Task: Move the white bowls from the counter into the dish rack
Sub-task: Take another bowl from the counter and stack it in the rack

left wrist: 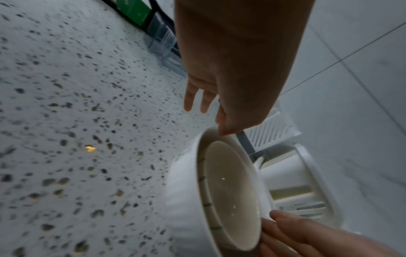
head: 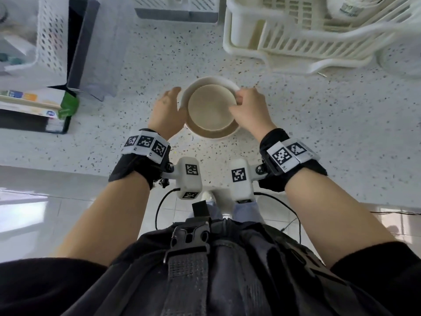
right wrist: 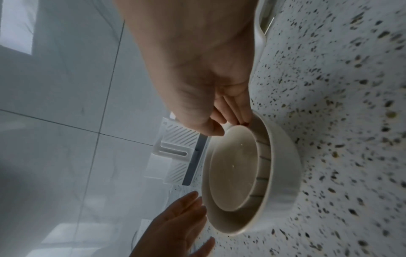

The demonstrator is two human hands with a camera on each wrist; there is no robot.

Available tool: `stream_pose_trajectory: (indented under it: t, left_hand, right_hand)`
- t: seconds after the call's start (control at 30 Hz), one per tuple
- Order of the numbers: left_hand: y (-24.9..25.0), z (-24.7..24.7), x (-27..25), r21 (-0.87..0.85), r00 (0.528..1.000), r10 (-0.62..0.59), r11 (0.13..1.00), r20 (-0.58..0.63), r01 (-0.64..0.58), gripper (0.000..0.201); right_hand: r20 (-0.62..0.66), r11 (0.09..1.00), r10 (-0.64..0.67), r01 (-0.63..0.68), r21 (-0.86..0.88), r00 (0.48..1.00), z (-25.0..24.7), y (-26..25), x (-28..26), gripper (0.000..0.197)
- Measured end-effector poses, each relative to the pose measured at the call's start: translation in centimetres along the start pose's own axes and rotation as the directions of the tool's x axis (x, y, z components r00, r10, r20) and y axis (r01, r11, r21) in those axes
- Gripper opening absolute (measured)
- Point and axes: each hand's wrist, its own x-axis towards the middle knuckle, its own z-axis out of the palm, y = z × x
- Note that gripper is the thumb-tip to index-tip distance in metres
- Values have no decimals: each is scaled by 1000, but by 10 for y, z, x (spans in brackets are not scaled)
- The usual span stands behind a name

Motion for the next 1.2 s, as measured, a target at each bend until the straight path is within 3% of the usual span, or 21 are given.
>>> stream_pose_trajectory:
  t: [0.17, 0.37, 0.53, 0.73, 0.93, 1.2]
  left_hand:
    - [-10, 3, 0, -198, 987, -57, 976, 152, 87, 39]
    - [-11, 4, -3, -259, 984, -33, 963, 175, 79, 38]
    - [-16, 2, -3, -253, 983, -29, 964, 180, 75, 40]
    - [-7, -1, 3, -149, 998, 50, 988, 43, -44, 48]
    - [22, -1, 8, -120, 987, 157, 980, -42, -161, 51]
    - [94, 15, 21, -87, 953, 300, 949, -51, -303, 50]
  right_hand:
    - [76, 982, 78, -63, -176, 994, 14, -6, 10, 35]
    - [84, 967, 113, -90, -239, 990, 23, -7, 18, 45]
    - [0, 989, 67, -66, -133, 998, 24, -4, 16, 38]
    - [-86, 995, 75, -69, 78, 993, 2, -7, -2, 27]
    - [-155, 944, 139, -84, 318, 978, -35, -4, -16, 35]
    - [-276, 893, 218, -78, 443, 936, -91, 36, -9, 46]
